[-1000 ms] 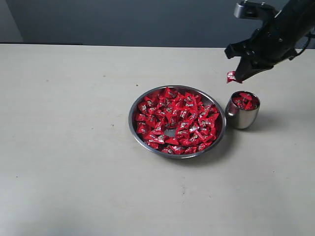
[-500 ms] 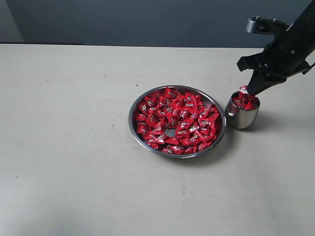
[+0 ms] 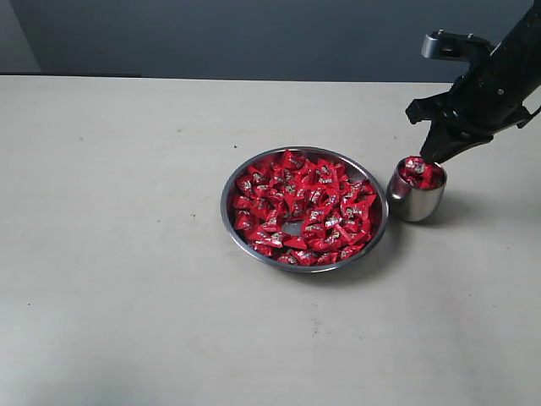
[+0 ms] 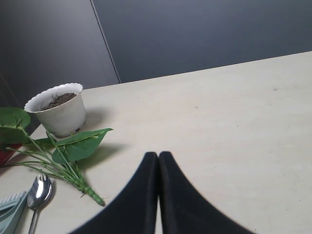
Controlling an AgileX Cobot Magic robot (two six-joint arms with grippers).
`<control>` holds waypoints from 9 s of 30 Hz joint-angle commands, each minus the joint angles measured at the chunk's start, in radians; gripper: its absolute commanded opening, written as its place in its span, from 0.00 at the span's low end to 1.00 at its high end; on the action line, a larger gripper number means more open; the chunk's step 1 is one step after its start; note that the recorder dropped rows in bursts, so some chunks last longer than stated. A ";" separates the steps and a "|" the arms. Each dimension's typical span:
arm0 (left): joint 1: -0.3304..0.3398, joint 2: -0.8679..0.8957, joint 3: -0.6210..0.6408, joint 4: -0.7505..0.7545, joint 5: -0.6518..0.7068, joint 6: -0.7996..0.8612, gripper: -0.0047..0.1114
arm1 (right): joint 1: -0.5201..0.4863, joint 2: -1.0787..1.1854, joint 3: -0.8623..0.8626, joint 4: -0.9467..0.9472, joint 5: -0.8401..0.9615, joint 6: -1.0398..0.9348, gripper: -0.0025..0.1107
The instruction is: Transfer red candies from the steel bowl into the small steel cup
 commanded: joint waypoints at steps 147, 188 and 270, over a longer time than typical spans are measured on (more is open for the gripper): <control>-0.003 -0.004 0.001 0.004 -0.013 -0.004 0.04 | -0.022 -1.021 0.135 -0.159 -0.012 0.174 0.02; -0.003 -0.004 0.001 0.004 -0.013 -0.004 0.04 | -0.022 -1.634 0.923 -0.145 -0.507 0.218 0.02; -0.003 -0.004 0.001 0.004 -0.011 -0.004 0.04 | -0.172 -1.894 1.395 -0.354 -0.684 0.422 0.02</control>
